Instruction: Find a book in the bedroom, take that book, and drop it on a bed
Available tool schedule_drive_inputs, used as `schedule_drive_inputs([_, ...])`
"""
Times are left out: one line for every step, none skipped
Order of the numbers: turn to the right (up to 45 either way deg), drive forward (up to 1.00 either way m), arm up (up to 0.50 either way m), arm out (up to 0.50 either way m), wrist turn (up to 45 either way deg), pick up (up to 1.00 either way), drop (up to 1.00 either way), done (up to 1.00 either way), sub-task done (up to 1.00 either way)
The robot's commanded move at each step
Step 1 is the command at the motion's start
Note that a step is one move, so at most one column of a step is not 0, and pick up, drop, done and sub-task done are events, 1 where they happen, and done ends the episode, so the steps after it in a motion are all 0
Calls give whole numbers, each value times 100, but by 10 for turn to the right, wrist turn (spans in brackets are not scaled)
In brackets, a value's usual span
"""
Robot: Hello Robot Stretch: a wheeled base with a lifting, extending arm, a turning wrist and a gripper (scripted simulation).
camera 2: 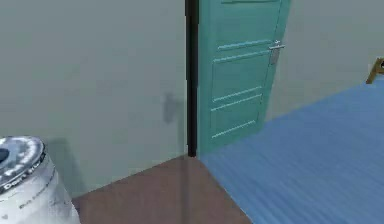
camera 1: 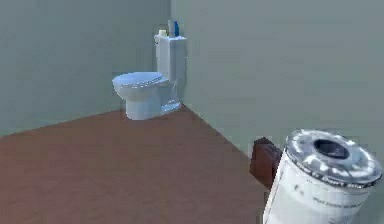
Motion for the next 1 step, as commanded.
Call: schedule_drive_inputs([450,0,0,0,0,0,0,0,0])
